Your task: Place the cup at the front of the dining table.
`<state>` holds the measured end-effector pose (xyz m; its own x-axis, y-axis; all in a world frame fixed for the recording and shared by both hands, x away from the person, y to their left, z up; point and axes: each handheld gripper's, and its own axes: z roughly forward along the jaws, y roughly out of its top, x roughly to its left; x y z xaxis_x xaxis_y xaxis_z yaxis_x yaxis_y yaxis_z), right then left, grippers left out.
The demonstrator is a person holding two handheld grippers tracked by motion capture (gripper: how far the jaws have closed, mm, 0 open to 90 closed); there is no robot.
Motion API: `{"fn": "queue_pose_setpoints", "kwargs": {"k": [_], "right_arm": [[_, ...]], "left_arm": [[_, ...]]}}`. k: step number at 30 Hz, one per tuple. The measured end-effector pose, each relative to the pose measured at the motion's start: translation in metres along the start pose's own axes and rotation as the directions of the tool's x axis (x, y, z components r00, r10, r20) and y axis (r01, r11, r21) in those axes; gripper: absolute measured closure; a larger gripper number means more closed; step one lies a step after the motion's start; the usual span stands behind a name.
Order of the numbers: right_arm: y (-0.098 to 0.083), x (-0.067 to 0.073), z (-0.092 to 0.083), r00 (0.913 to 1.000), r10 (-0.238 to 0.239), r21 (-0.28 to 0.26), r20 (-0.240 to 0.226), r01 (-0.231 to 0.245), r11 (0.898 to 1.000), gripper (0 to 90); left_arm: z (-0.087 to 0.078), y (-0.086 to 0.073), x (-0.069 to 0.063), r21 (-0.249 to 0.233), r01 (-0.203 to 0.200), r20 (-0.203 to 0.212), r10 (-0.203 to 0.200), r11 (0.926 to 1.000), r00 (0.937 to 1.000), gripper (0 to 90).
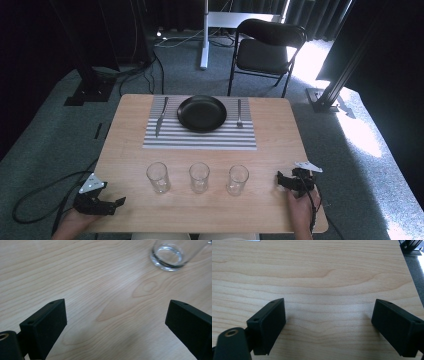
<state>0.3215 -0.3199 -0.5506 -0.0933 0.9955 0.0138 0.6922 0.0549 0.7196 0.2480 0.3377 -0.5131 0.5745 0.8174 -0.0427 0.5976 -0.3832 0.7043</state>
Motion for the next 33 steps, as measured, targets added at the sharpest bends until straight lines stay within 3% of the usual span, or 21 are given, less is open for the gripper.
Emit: {"fn": "queue_pose_setpoints", "kwargs": {"k": [15, 33], "right_arm": [[0.000, 0.000, 0.000, 1.0000, -0.001, -0.001, 0.000, 0.001, 1.000, 11.5], [0.000, 0.000, 0.000, 1.0000, -0.002, -0.001, 0.000, 0.002, 1.000, 11.5]], "left_arm": [[-0.014, 0.032, -0.017, -0.075, -0.070, 0.053, 0.074, 0.9947, 0.9958, 4.2], [-0.024, 0.062, -0.035, -0.129, -0.146, 0.098, 0.160, 0.9807, 0.9823, 4.2]]}}
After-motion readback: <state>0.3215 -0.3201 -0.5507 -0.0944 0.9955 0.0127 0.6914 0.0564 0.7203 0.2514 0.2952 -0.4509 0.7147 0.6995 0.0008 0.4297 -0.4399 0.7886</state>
